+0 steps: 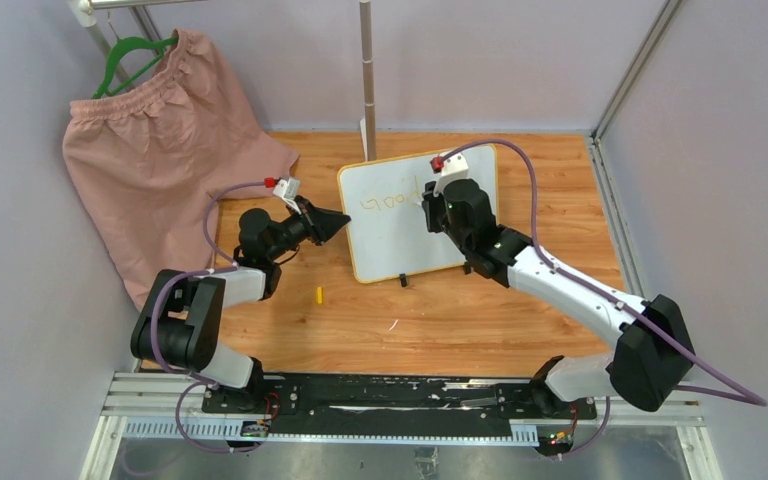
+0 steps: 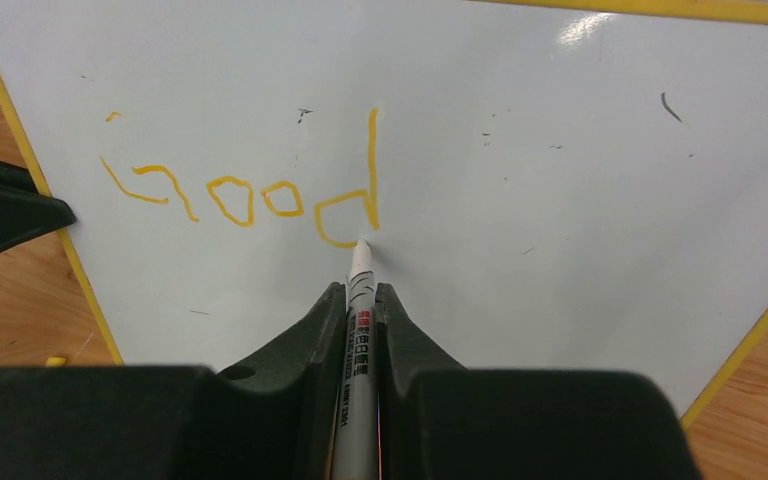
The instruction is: Write a sentence on the whiteboard
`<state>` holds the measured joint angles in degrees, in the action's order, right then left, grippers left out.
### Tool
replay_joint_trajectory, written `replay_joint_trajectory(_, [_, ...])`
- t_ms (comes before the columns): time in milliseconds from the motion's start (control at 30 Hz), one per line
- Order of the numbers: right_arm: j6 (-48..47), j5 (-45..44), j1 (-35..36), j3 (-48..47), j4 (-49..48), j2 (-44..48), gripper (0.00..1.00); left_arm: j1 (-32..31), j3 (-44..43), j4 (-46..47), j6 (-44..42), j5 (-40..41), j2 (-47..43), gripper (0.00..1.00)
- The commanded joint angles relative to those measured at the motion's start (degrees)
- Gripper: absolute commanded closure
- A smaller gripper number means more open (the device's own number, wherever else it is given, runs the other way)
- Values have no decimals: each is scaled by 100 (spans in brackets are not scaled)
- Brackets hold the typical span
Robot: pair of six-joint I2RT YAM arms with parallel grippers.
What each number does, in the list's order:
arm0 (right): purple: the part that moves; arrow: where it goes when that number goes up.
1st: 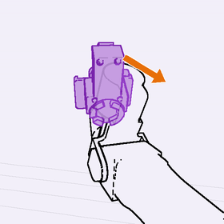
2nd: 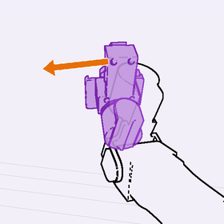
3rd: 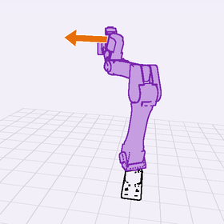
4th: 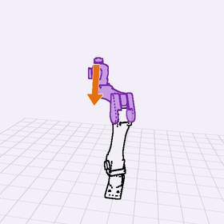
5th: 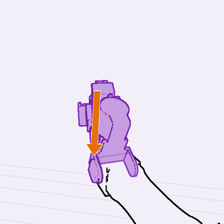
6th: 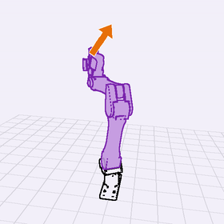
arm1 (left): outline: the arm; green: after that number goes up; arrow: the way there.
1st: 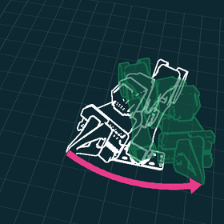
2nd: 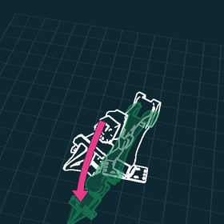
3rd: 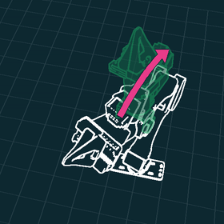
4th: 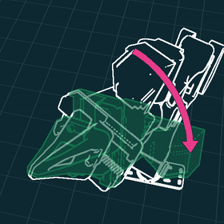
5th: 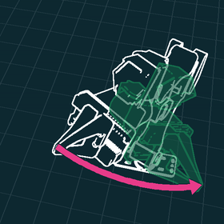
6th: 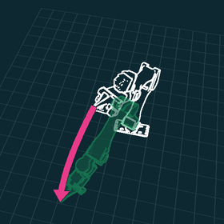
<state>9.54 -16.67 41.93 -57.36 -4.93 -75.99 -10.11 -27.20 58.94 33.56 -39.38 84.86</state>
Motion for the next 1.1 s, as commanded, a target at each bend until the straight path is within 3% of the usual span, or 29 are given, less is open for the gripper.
replay_joint_trajectory(0, [-97,-234,-149,-107,115,137,100,-132,-22,-40,-152,-211,-117,100])
replay_joint_trajectory(567, [-138,-100,-210,-439,89,14,100,-167,-39,-110,-202,-211,-145,100])
replay_joint_trajectory(1067, [170,-289,-470,502,131,1301,100,-176,-48,-336,-339,-71,-134,100])
